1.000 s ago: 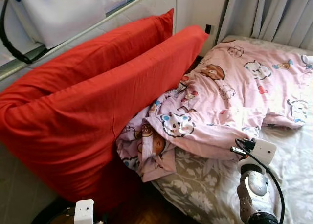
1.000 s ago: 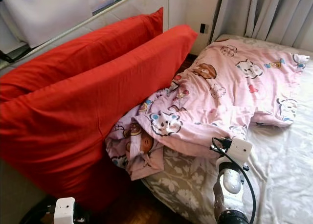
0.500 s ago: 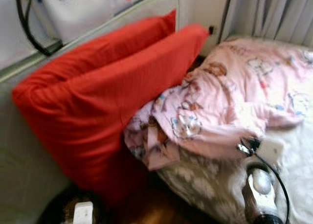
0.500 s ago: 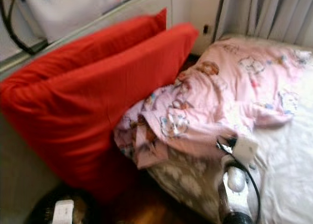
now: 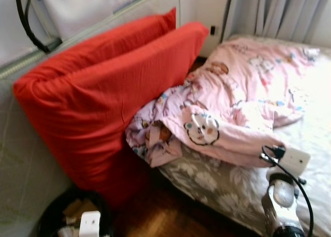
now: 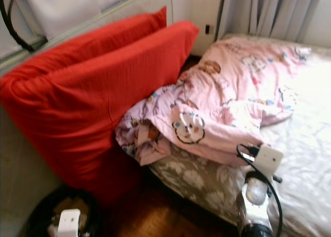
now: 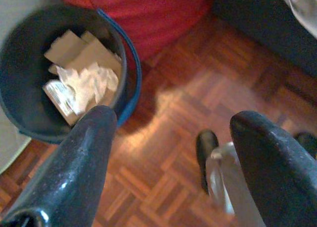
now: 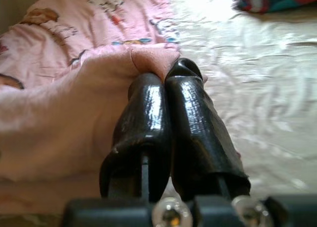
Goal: Clean up the room
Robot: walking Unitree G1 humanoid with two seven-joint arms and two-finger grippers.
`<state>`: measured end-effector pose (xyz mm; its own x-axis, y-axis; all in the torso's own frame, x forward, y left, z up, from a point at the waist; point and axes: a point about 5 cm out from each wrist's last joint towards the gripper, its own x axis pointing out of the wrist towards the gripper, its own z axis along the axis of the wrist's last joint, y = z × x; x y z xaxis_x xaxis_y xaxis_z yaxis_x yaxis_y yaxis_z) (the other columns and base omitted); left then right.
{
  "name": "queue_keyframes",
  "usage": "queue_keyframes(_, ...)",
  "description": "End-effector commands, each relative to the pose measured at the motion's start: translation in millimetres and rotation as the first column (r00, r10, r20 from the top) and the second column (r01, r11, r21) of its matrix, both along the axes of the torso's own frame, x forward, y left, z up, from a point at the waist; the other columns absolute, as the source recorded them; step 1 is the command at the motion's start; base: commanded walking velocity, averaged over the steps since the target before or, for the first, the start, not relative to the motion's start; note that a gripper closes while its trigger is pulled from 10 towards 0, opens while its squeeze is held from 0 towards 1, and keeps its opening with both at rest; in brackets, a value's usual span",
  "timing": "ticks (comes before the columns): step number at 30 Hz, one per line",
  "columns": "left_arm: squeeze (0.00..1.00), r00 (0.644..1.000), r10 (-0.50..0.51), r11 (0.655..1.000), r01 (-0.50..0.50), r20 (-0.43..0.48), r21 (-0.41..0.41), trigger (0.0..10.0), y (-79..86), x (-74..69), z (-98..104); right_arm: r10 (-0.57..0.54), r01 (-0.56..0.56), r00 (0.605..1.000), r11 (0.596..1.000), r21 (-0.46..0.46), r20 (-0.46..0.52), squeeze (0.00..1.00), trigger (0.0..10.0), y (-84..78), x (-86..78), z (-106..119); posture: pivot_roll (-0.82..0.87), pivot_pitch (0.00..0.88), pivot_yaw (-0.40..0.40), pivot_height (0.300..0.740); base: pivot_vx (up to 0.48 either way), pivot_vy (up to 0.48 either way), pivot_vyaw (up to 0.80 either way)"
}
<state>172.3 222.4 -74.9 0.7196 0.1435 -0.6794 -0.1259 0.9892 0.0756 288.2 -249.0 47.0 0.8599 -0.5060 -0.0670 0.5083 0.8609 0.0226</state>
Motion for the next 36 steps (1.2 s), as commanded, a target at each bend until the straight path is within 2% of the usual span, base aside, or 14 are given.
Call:
queue_keyframes(1, 0.00, 1.000, -0.004, 1.000, 0.004, -0.009, 0.011, 10.0, 4.3, -2.8, -0.3, -0.001, 0.001, 1.000, 1.000, -0.016, 0.027, 0.00, 10.0, 1.9, -0.2, 3.4, -0.06, 0.059, 0.060, 0.740, -0.247, 0.000, 0.00)
queue_keyframes(9, 0.00, 1.000, -0.007, 1.000, 0.007, -0.012, 0.012, 10.0, 4.0, -2.5, -0.4, 0.004, -0.004, 1.000, 1.000, -0.023, 0.024, 0.00, 10.0, 3.9, -1.5, 2.2, -0.06, 0.064, 0.058, 0.740, -0.248, 0.000, 0.00)
queue_keyframes(22, 0.00, 1.000, -0.012, 1.000, 0.013, -0.024, 0.021, 10.0, 4.3, -2.9, -1.0, 0.032, -0.026, 0.998, 0.995, -0.100, 0.055, 0.00, 10.0, 9.0, -3.0, 7.9, -0.06, 0.070, 0.055, 0.740, 0.000, 0.000, 0.00)
queue_keyframes(25, 0.00, 1.000, -0.012, 1.000, 0.012, -0.024, 0.020, 10.0, 4.1, -3.0, -1.0, 0.012, -0.003, 0.998, 0.991, -0.136, 0.066, 0.00, 10.0, 7.6, -5.2, 10.4, -0.06, 0.070, 0.054, 0.740, 0.000, 0.000, 0.00)
queue_keyframes(29, 0.00, 1.000, -0.015, 1.000, 0.016, -0.025, 0.022, 10.0, 3.8, -2.9, -1.1, -0.108, 0.123, 0.991, 0.972, -0.199, 0.083, 0.00, 10.0, -6.4, -19.2, 13.3, -0.06, 0.071, 0.051, 0.740, 0.000, 0.000, 0.00)
queue_keyframes(33, 0.00, 1.000, -0.015, 1.000, 0.016, -0.026, 0.021, 10.0, 3.5, -2.8, -1.1, -0.128, 0.143, 0.988, 0.968, -0.204, 0.084, 0.00, 10.0, -8.6, -25.9, 12.3, -0.06, 0.071, 0.048, 0.740, 0.000, 0.000, 0.00)
queue_keyframes(35, 0.00, 1.000, -0.015, 1.000, 0.016, -0.026, 0.021, 10.0, 3.3, -2.7, -1.2, -0.144, 0.159, 0.986, 0.959, -0.236, 0.081, 0.00, 10.0, -9.6, -30.9, 12.5, -0.06, 0.070, 0.047, 0.740, 0.000, 0.000, 0.00)
queue_keyframes(36, 0.00, 1.000, -0.015, 1.000, 0.016, -0.026, 0.022, 10.0, 3.2, -2.6, -1.2, -0.196, 0.204, 0.979, 0.942, -0.268, 0.054, 0.00, 10.0, -13.9, -39.3, 9.5, -0.06, 0.069, 0.046, 0.740, 0.000, 0.000, 0.00)
